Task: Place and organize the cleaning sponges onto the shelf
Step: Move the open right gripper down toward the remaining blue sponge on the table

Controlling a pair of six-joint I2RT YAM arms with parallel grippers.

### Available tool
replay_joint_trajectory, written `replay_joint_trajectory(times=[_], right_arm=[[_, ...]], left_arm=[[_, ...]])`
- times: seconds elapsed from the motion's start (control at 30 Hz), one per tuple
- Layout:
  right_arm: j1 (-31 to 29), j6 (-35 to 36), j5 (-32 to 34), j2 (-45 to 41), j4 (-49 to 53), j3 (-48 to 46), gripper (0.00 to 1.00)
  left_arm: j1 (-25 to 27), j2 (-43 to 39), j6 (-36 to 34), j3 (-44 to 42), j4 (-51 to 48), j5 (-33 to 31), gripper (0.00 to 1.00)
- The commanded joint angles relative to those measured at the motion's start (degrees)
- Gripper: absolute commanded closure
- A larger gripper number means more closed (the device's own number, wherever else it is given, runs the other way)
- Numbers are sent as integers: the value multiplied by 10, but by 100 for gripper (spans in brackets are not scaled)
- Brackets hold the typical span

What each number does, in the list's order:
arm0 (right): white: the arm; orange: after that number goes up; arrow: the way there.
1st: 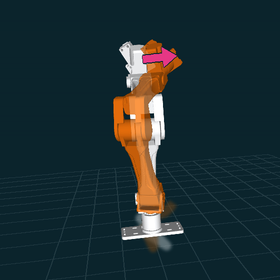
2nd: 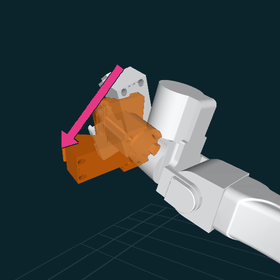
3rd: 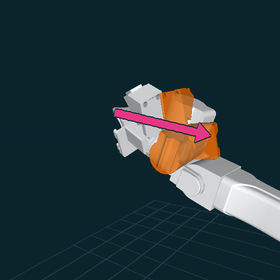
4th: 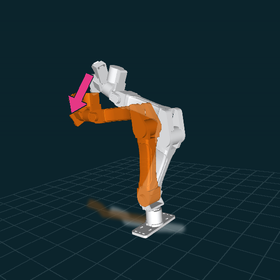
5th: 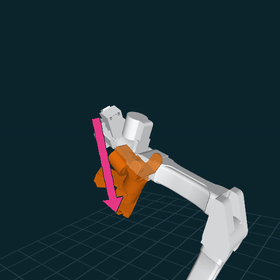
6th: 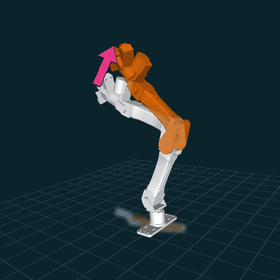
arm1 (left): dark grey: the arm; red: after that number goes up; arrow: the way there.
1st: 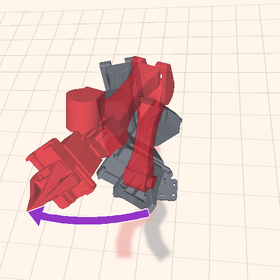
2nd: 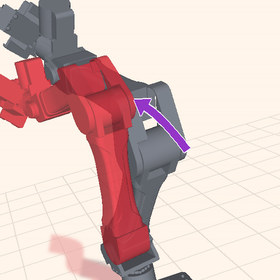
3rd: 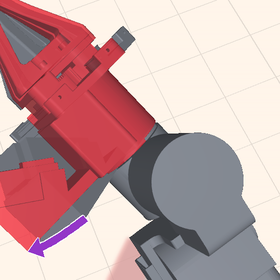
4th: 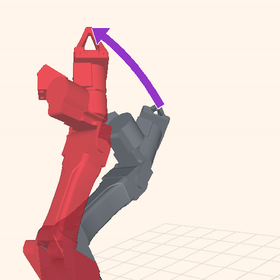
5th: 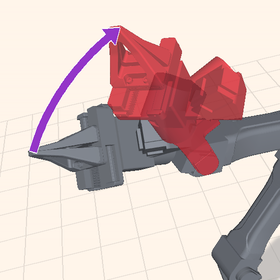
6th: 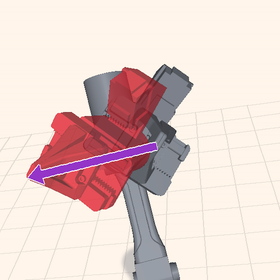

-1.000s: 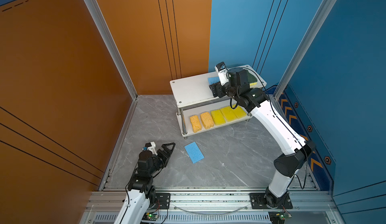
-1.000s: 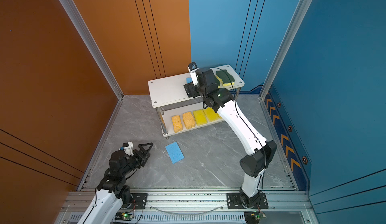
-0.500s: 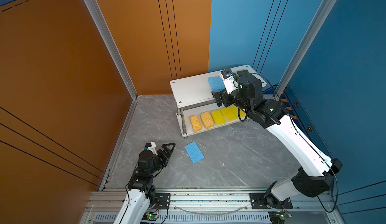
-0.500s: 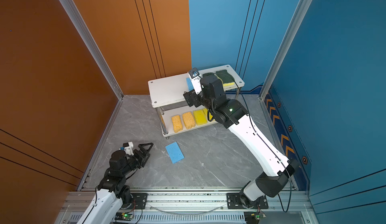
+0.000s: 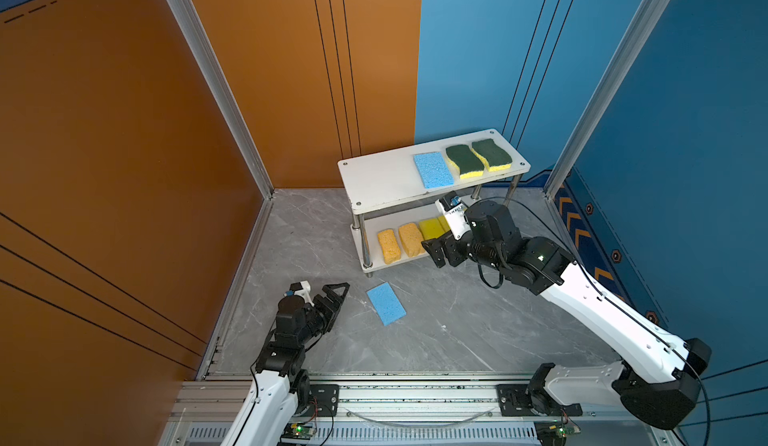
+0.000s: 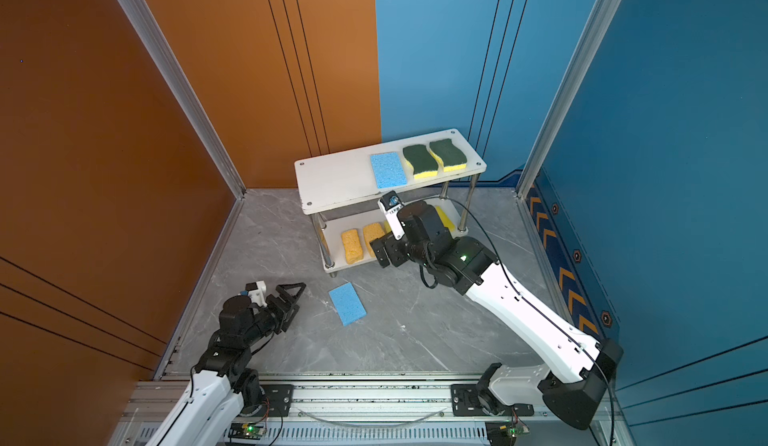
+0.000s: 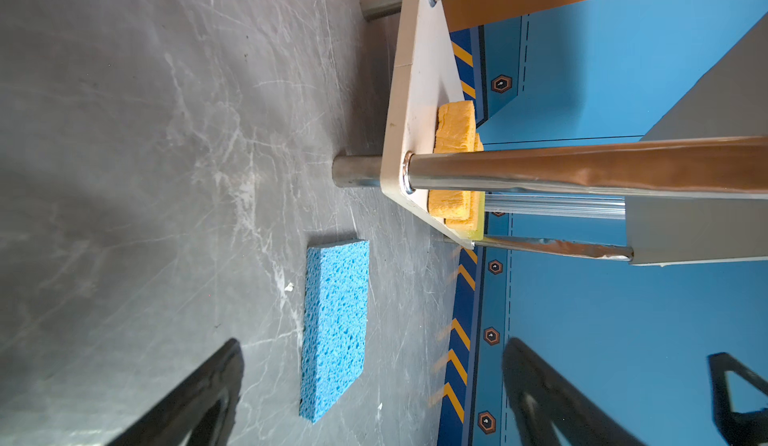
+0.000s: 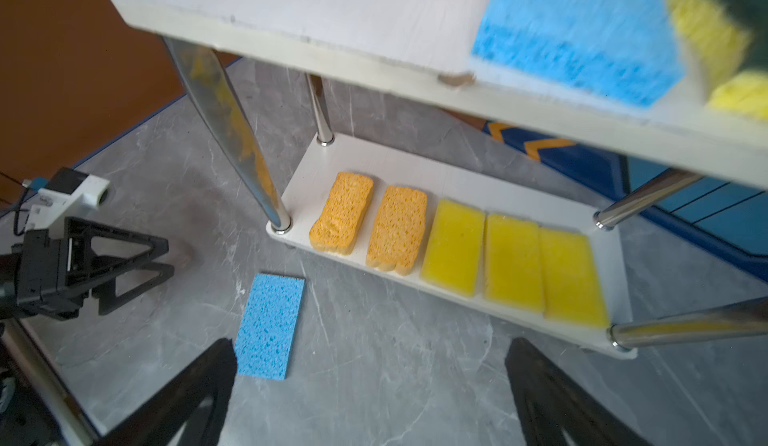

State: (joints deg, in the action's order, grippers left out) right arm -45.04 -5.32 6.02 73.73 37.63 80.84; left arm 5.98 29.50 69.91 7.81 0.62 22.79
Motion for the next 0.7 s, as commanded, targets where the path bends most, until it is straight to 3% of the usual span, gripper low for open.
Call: replay_joint_trajectory(times=[0.0,0.23,0.67], right_arm=[[-4,-75,-51,-12,-38,-59,0],[-26,-146,-90,-9,-166,-176,0],[-81,-117,-60,107,-167,-179,0]], left_arm=[[-4,6,-12,13,9,3,2],[-4,14,-15,11,9,1,2],[-3,15,-16,9,9,-7,2]])
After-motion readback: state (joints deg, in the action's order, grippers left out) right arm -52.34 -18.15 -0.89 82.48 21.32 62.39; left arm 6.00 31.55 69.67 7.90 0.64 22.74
